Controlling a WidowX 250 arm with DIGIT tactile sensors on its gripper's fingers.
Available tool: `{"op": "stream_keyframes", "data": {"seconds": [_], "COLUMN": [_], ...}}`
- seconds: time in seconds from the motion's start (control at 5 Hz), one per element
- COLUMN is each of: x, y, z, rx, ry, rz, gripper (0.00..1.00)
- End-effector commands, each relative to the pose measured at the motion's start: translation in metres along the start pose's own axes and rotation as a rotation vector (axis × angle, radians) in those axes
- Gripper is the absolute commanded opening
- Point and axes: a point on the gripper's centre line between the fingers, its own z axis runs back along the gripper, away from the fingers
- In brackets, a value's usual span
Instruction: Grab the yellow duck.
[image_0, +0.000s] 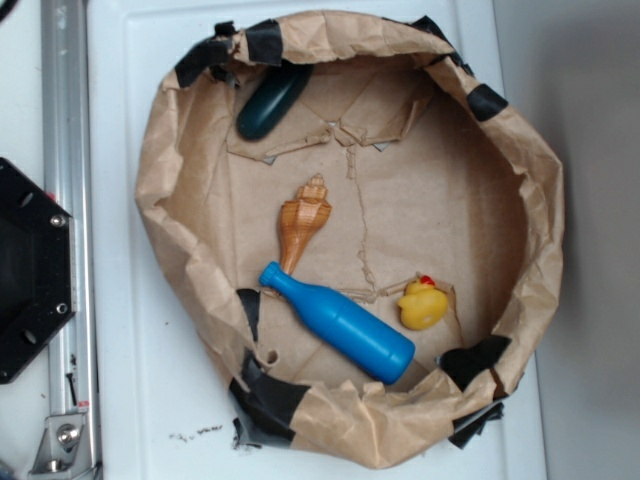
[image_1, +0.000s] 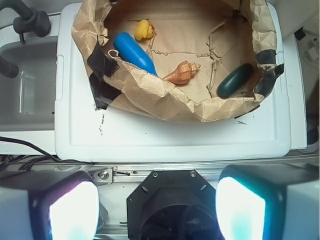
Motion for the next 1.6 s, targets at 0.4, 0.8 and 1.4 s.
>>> {"op": "stream_keyframes", "data": {"seconds": [0.4, 0.8, 1.4], "x": [0.074, 0.143, 0.207], "y": [-0.008, 0.000, -0.031], "z": [-0.065, -0.130, -0.179], "rx": [0.048, -0.083, -0.191], "ry": [-0.041, -0.151, -0.205], "rz": [0.267, 0.308, 0.253], "gripper": [1.00, 1.00, 1.00]}}
